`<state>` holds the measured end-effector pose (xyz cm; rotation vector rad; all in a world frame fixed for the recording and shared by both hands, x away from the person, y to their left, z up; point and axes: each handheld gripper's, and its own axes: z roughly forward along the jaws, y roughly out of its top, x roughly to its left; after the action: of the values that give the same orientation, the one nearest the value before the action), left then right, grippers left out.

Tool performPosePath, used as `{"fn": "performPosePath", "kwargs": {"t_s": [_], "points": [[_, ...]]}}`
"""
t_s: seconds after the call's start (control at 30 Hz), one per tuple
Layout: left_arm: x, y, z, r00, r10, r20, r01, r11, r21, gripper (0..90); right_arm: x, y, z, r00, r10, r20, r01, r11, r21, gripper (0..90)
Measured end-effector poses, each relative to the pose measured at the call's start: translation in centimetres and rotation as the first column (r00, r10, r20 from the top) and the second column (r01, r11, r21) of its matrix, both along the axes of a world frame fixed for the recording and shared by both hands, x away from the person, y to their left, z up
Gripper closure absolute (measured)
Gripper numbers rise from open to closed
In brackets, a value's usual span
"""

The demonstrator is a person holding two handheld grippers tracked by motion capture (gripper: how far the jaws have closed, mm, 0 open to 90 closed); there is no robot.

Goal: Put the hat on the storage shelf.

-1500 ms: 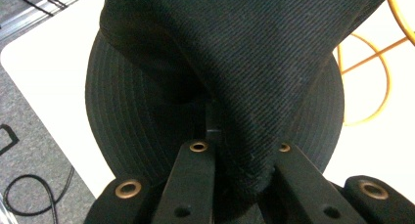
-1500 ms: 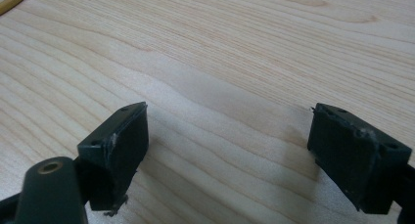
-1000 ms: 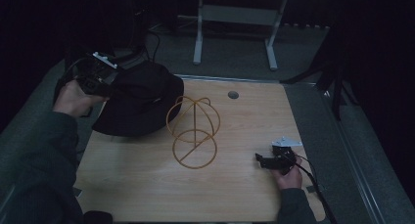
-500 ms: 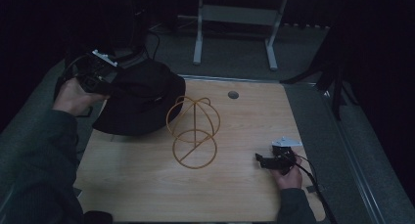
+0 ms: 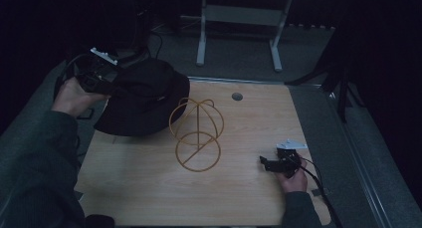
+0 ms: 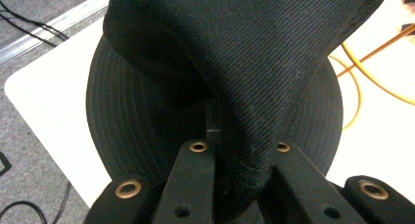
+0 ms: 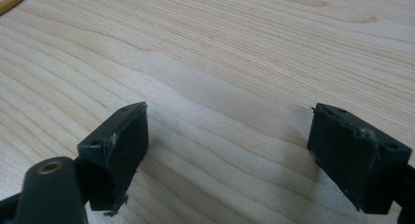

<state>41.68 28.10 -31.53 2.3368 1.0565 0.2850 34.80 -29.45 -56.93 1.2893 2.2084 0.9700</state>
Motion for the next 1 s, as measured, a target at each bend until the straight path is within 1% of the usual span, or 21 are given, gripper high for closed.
{"fn": "performPosePath", "kwargs": {"t_s": [0.4, 0.47, 0.73, 0.87, 1.0], "points": [[-0.1, 0.3, 1.0, 0.9994, 0.016, 0.030, -0.016, 0.9998, -0.012, 87.9, 0.0, 0.0, 0.0, 1.0000, 0.000, 0.000, 0.000, 1.0000, 0.000, 15.3], [-0.2, 0.4, 1.2, 0.9991, 0.023, 0.036, -0.022, 0.9995, -0.021, 87.9, 0.0, 0.0, 0.0, 1.0000, 0.000, 0.000, 0.000, 1.0000, 0.000, 15.3], [-0.4, 0.7, 2.2, 0.9986, 0.021, 0.049, -0.019, 0.9992, -0.035, 87.9, 0.0, 0.0, 0.0, 1.0000, 0.000, 0.000, 0.000, 1.0000, 0.000, 15.3], [-0.5, 0.8, 2.5, 0.9983, 0.021, 0.055, -0.019, 0.9993, -0.033, 87.9, 0.0, 0.0, 0.0, 1.0000, 0.000, 0.000, 0.000, 1.0000, 0.000, 15.4], [-0.5, 0.9, 2.6, 0.9974, 0.028, 0.066, -0.025, 0.9989, -0.041, 87.9, 0.0, 0.0, 0.0, 1.0000, 0.000, 0.001, 0.000, 1.0000, 0.000, 15.4]]}}
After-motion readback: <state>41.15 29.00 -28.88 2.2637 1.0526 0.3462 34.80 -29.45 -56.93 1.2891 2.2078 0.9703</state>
